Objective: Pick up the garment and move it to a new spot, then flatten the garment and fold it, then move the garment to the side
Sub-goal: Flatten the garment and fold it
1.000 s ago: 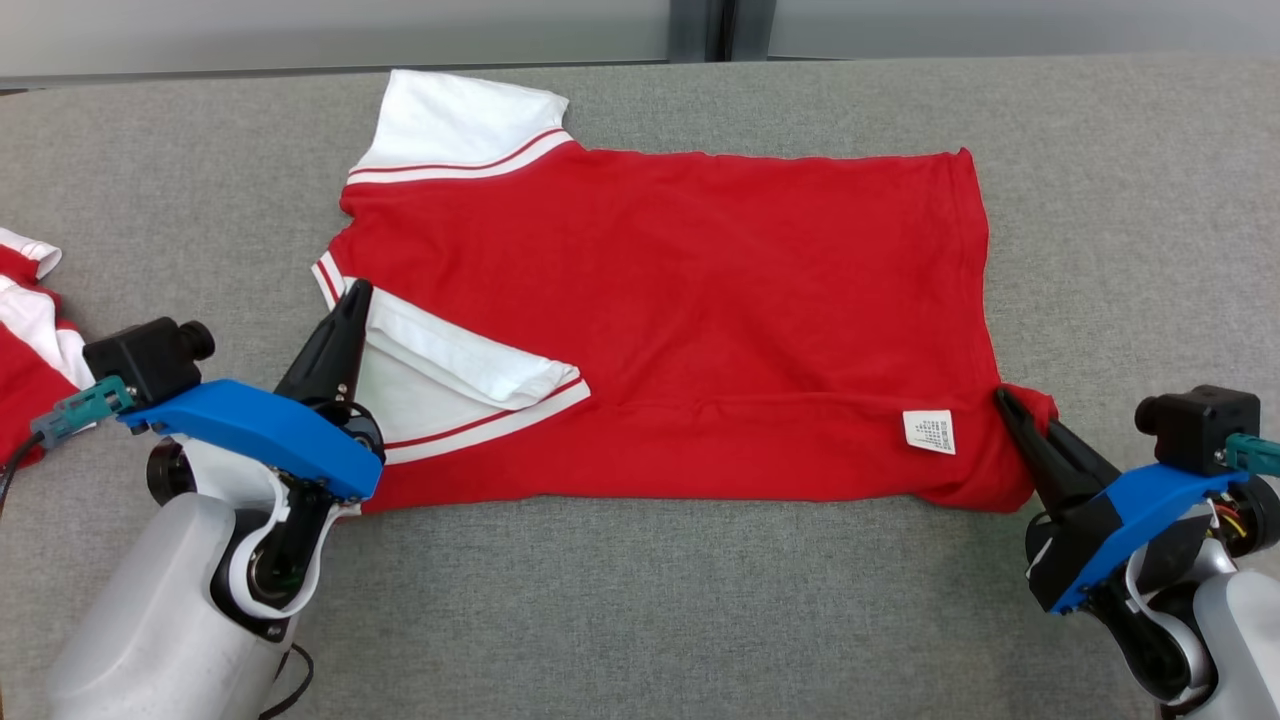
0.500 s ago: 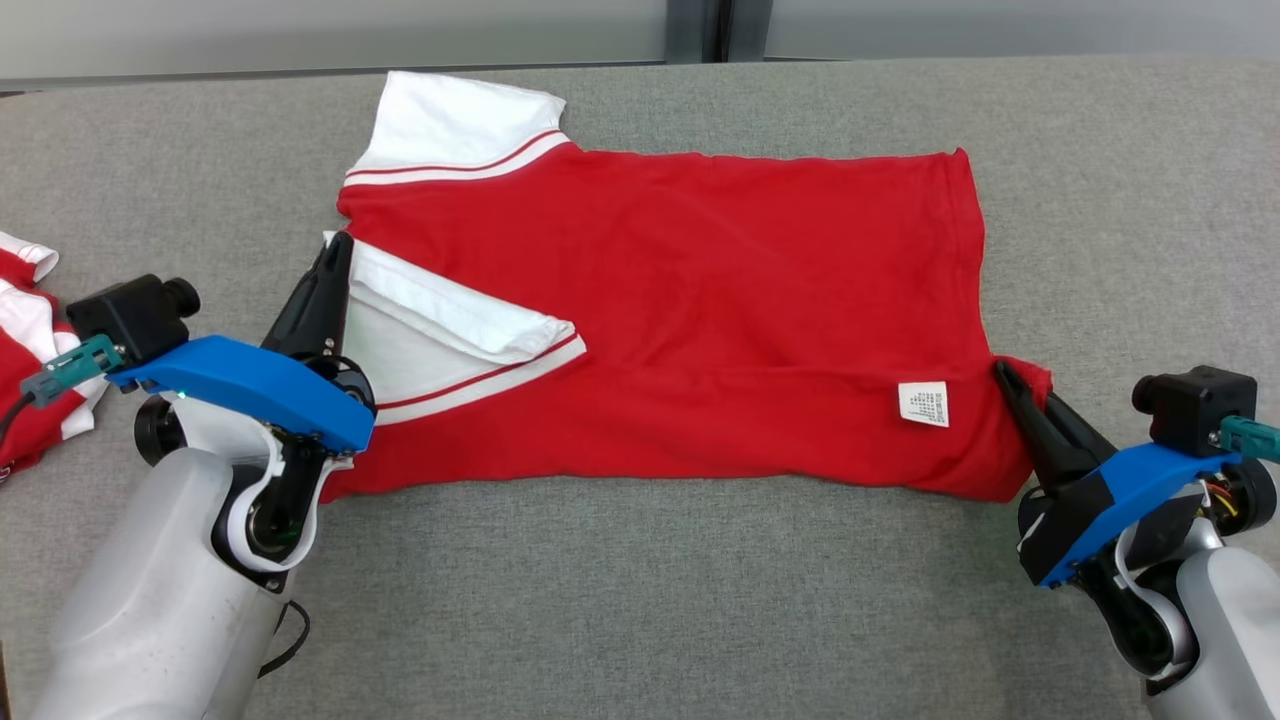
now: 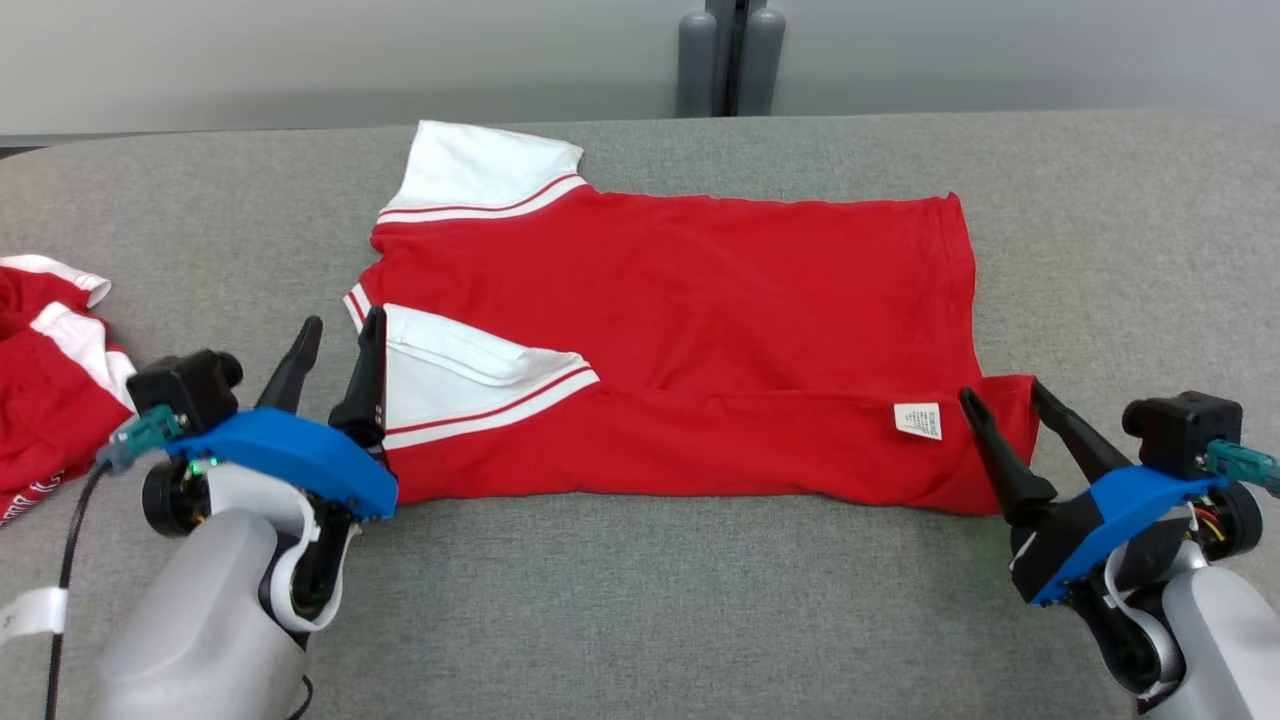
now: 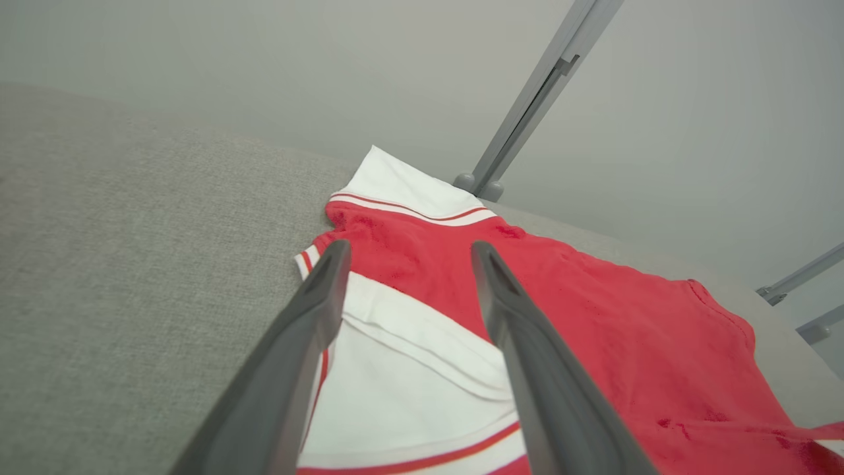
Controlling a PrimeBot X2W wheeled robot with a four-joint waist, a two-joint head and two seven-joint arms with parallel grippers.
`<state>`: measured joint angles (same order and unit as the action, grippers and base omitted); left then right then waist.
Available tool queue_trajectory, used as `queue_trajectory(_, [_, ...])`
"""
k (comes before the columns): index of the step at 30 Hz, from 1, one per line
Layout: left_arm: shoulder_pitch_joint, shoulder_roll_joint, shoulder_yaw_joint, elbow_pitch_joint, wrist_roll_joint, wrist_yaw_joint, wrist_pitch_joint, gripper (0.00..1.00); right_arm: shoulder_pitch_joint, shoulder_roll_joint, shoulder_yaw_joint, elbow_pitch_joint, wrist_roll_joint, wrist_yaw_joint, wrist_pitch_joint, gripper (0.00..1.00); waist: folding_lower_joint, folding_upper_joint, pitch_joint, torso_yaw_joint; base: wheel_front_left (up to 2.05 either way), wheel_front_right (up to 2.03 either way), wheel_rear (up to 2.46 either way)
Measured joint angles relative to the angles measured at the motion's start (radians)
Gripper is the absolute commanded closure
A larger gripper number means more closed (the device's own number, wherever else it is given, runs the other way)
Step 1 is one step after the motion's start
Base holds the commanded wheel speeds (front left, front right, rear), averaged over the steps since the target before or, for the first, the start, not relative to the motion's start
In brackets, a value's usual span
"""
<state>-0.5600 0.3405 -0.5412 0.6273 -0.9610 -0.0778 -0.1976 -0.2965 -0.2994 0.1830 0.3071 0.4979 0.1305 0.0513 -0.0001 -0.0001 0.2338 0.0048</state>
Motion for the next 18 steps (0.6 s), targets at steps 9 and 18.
queue_trajectory(9, [0.175,-0.007,-0.001,-0.03,0.096,0.116,-0.06,0.0,0.122,0.015,-0.155,-0.072,-0.1,0.0,0.062,0.0,-0.0001,-0.0001,-0.048,0.036,0.0,0.0,0.0])
queue_trajectory(18, [0.23,-0.006,-0.021,-0.053,0.172,0.195,-0.063,0.0,0.234,0.19,-0.292,-0.192,-0.242,0.0,0.131,0.0,0.0,-0.0001,-0.042,0.037,0.0,0.0,0.0])
